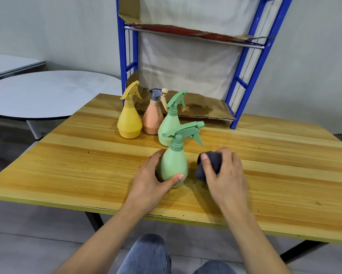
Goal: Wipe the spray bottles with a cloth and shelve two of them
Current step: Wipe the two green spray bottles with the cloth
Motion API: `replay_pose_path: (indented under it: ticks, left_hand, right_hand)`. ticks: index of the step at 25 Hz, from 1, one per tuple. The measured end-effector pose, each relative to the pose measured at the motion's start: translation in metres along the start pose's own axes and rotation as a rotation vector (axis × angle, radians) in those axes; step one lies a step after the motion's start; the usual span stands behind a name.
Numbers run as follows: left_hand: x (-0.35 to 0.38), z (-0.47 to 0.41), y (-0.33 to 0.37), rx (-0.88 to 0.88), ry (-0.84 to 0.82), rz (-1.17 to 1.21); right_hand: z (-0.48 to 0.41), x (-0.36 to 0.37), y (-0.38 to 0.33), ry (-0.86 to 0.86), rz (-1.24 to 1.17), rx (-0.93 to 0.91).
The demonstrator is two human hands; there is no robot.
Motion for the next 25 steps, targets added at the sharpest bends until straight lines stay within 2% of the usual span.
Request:
replay_pose_path:
  ticks: [3,6,8,12,14,18,25]
  left_hand:
    - [-0.001,-0.004,0.005,-0.047,0.038,-0.042]
    - [-0.007,-0.006,0.011,-0.035,-0.018,-0.01]
    - [-0.02,-0.009,0.024,0.007,-0.041,0.071]
    - [-0.03,-0.026,0.038,0.067,-0.099,0.101]
    - [-0.029,-0.029,0.041,0.101,-0.111,0.101]
    - [-0.03,-0.029,0.047,0.151,-0.099,0.121]
    - [-0.017,-0.03,0.042,0.171,-0.113,0.125]
  right_hand:
    - [0.023,0.025,-0.007,-0.108,0.299,-0.112]
    - [0.037,0.035,-0.008,-0.186,0.28,-0.151]
    - [0.038,0.034,-0.004,-0.164,0.173,-0.14]
    - [0.03,0.021,0.005,-0.067,-0.544,0.061]
    - [0.028,0.018,-0.015,-0.083,-0.685,0.063]
    - [0.014,0.016,-0.049,-0.076,-0.763,0.003]
    - [0.002,0.034,-0.05,-0.101,-0.623,-0.051]
Point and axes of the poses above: each hand's wrist, its own z-axis away from the middle knuckle, its own x-axis out of the palm, y = z × x, the point moved 10 cm from there along -z, towards the middle knuckle, and after that the axes turned 7 degrees about -y, right-handed, at the moved point
